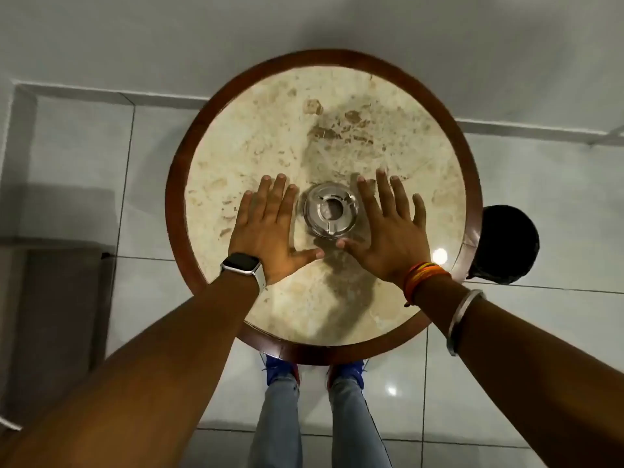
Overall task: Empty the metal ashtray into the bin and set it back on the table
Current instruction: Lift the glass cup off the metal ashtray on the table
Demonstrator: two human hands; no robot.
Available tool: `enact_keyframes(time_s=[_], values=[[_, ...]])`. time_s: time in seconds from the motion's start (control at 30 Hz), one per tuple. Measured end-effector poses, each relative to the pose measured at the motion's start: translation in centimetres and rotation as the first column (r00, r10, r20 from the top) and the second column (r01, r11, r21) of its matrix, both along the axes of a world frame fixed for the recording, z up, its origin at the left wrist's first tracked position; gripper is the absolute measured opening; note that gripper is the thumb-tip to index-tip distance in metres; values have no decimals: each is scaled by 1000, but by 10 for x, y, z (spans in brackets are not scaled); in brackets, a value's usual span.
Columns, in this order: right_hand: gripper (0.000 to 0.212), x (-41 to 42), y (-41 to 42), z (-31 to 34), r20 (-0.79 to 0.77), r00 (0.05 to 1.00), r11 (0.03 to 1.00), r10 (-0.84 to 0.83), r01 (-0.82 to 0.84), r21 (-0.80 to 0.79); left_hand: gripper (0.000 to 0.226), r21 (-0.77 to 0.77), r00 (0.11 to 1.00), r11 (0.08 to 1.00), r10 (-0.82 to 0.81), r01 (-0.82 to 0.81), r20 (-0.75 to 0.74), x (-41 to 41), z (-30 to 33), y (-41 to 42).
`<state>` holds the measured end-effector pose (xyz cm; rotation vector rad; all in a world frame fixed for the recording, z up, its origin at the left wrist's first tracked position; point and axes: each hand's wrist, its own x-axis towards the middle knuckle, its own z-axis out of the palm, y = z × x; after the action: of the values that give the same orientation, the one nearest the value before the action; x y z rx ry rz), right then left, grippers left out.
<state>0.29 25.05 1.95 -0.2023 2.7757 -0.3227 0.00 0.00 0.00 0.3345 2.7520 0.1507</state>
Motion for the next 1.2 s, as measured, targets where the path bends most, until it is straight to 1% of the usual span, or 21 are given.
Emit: enact_keyframes(time_s=[0.03,0.07,0.17,0.27,0.37,0.53,0.77,0.97,1.1,1.2], values=[[112,-1,-2,-4,30,999,1000,12,-11,-23,136,-3,1000,1000,-13,13,2,-2,-7,1],[113,-3,-3,-7,30,999,999,11,-10,-39,139,-5,1000,1000,-10,10,-7,-3,-11,0],[113,-8,-8,-15,32,996,994,80,-77,-75,141,-39,998,998,-53,52,-29,-6,-27,-1],[107,-10,-13,-22,9,985,980,170,-168,-107,140,-35,994,995,-92,90,-67,-3,-39,-3],[105,-10,-18,-28,-2,979,972,204,-203,-119,135,-2,990,996,-90,90,-110,0,-47,-7],[102,-17,-27,-21,29,984,974,173,-167,-156,133,11,983,996,-81,84,-162,-4,-46,-7],[111,-24,-39,-18,68,993,977,101,-86,-195,135,25,984,997,-69,74,-164,-4,-47,-7],[113,-26,-41,-14,23,995,978,97,-91,-186,136,19,985,997,-76,80,-156,-4,-49,-9],[109,-26,-36,-2,-10,998,962,63,-64,-267,135,28,982,996,-75,81,-174,-5,-51,-8],[106,-34,-23,4,-82,996,946,-22,-6,-324,134,30,982,997,-70,76,-176,-5,-53,-11]])
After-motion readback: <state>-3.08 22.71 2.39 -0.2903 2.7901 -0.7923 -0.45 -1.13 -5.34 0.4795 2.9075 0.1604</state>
